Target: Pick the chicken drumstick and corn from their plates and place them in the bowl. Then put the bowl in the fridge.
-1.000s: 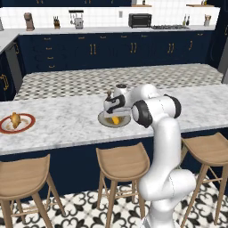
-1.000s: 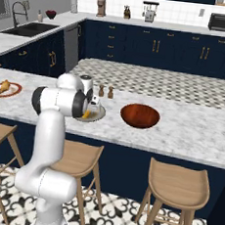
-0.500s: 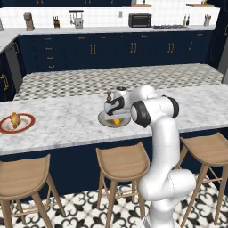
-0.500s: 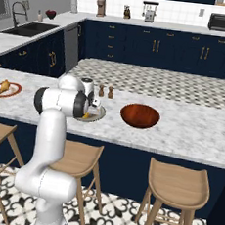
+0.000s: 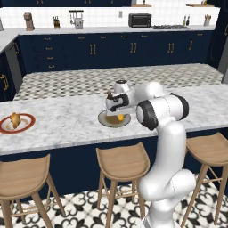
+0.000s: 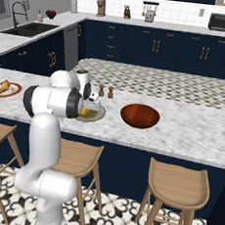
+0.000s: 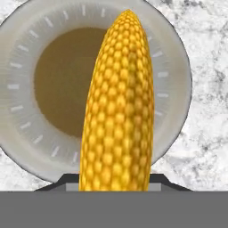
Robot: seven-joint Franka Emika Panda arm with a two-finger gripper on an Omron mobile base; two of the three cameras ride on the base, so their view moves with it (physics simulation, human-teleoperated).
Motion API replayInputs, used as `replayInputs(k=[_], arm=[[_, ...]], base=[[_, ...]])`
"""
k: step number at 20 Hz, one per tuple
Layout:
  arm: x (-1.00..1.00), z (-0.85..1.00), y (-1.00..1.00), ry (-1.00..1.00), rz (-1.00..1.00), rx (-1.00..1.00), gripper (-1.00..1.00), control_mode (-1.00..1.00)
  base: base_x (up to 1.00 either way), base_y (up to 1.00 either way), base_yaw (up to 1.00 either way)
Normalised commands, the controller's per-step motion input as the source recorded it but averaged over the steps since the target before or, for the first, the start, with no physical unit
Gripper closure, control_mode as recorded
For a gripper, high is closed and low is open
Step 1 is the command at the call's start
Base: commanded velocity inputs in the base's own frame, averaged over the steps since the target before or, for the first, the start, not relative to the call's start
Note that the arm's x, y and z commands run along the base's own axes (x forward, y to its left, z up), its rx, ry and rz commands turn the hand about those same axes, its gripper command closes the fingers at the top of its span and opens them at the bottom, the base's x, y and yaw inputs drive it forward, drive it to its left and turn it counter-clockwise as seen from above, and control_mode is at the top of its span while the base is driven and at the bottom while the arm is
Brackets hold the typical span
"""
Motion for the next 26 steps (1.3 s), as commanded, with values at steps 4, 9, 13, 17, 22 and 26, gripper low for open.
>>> replayInputs(k=[4,9,13,17,22,26], arm=[[-0.57,0.73,-0.46,-0.13,-0.17,-0.04,1.0,-1.0],[-0.72,0.62,-0.51,-0.15,-0.16,0.0,1.0,-1.0],[-0.24,0.45,-0.58,-0.11,-0.14,0.0,1.0,-1.0],[0.0,0.27,-0.78,-0.05,-0.09,0.0,1.0,-1.0],[0.0,0.4,-0.78,0.0,-0.06,0.03,1.0,-1.0],[0.2,0.04,-0.62,0.0,-0.02,0.06,1.0,-1.0]], base=[[0.0,0.0,0.0],[0.0,0.0,0.0],[0.0,0.0,0.0],[0.0,0.0,0.0],[0.0,0.0,0.0],[0.0,0.0,0.0]])
